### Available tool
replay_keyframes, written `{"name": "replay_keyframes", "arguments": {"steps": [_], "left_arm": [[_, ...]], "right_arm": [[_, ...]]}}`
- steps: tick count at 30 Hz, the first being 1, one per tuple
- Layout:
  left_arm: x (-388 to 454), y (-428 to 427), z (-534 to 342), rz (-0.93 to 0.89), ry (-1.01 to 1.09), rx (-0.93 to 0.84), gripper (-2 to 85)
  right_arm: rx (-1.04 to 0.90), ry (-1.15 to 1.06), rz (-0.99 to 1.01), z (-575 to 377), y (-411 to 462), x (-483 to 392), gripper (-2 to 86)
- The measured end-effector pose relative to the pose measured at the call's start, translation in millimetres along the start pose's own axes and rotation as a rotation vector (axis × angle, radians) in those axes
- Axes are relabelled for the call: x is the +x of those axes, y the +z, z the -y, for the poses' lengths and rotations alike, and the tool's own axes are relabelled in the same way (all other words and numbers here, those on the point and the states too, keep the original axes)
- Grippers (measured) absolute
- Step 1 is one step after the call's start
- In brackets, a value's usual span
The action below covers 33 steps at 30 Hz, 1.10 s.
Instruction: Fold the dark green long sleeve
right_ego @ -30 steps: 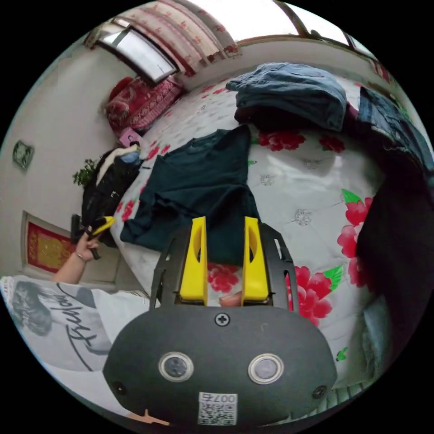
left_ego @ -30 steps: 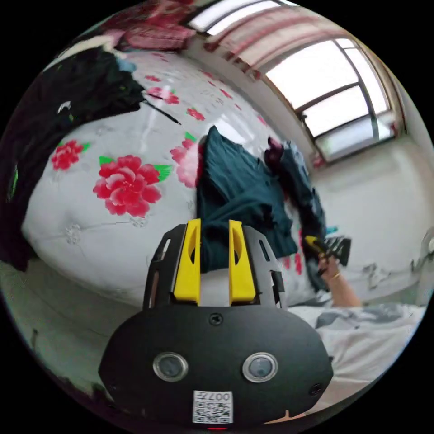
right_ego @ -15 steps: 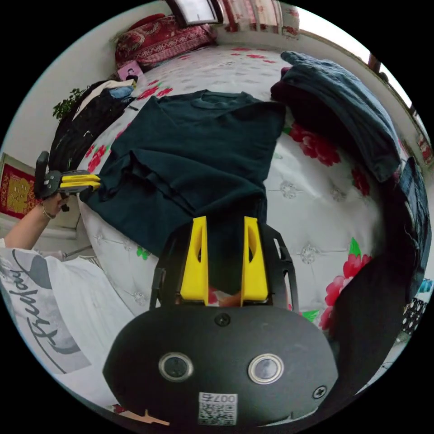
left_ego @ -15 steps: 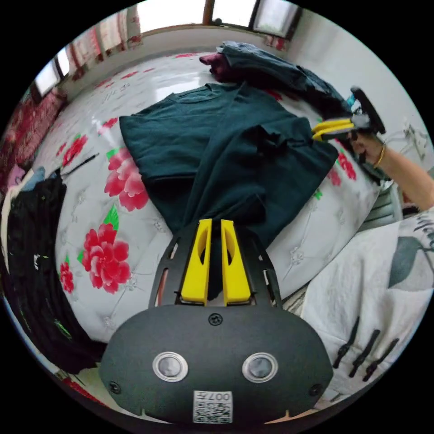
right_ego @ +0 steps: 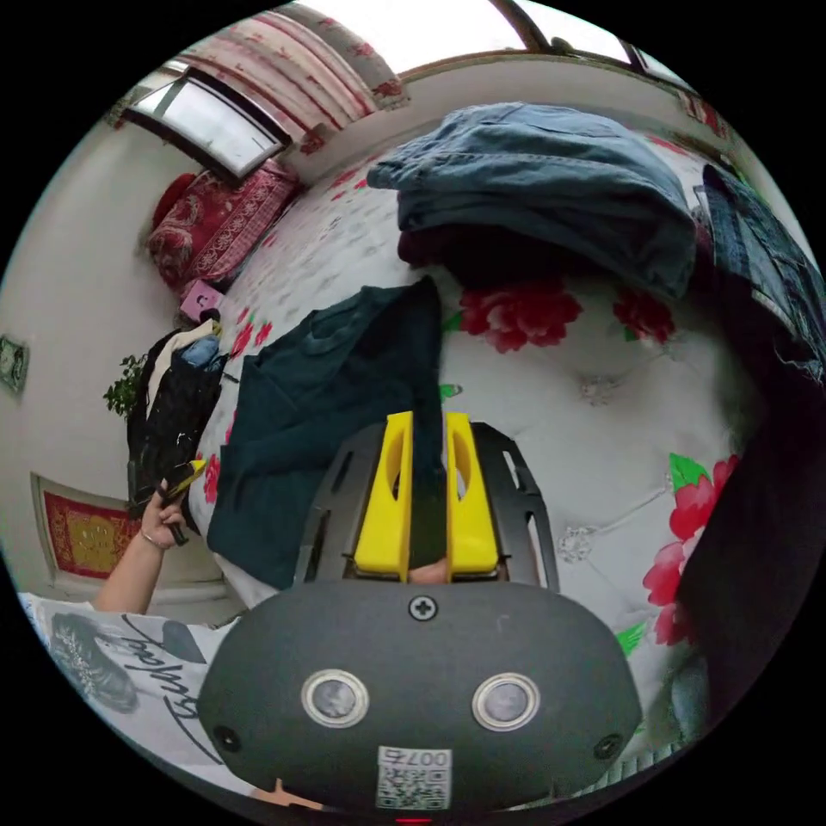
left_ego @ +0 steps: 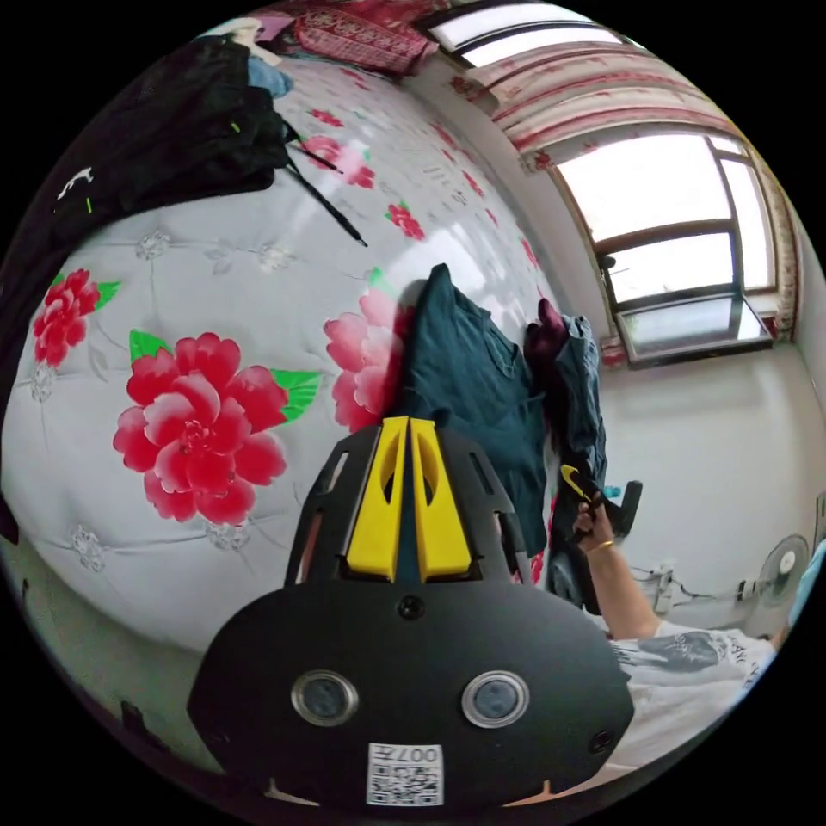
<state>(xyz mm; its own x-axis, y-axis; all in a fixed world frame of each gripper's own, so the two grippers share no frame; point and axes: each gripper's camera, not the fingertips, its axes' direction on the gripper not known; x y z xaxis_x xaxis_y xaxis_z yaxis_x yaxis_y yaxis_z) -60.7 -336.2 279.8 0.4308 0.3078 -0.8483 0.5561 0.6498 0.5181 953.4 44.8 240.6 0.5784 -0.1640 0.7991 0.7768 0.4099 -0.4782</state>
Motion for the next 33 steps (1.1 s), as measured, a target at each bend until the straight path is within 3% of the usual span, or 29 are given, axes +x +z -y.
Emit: {"name": "replay_keyframes", "arguments": {"steps": [12,16,18,23,26,33], "left_arm": [[-15.2,-30.5,-117.2,0.231,0.1,-0.144,8.7],[-8.7,-2.0,-118.3,0.209,0.142,-0.184,9.5],[-0.7,15.7,-107.3,0.282,0.189,-0.189,7.4],[3.2,28.0,-84.4,0.297,0.26,-0.283,3.4],[4.3,3.1,-90.7,0.212,0.307,-0.264,2.2],[-16.7,-77.3,-124.8,-0.23,0.174,-0.23,0.9]], "right_arm": [[-0.223,-0.078,-0.089,-145.8,-18.0,23.0,8.8],[-0.269,-0.11,-0.038,-146.5,6.2,17.5,8.1],[-0.292,-0.121,-0.135,-140.8,14.8,10.9,7.2],[-0.35,-0.214,-0.11,-139.0,18.6,2.5,4.6],[-0.293,-0.215,-0.023,-154.9,-5.6,10.3,3.5],[-0.22,-0.048,0.365,-215.6,-78.4,53.4,2.1]]}}
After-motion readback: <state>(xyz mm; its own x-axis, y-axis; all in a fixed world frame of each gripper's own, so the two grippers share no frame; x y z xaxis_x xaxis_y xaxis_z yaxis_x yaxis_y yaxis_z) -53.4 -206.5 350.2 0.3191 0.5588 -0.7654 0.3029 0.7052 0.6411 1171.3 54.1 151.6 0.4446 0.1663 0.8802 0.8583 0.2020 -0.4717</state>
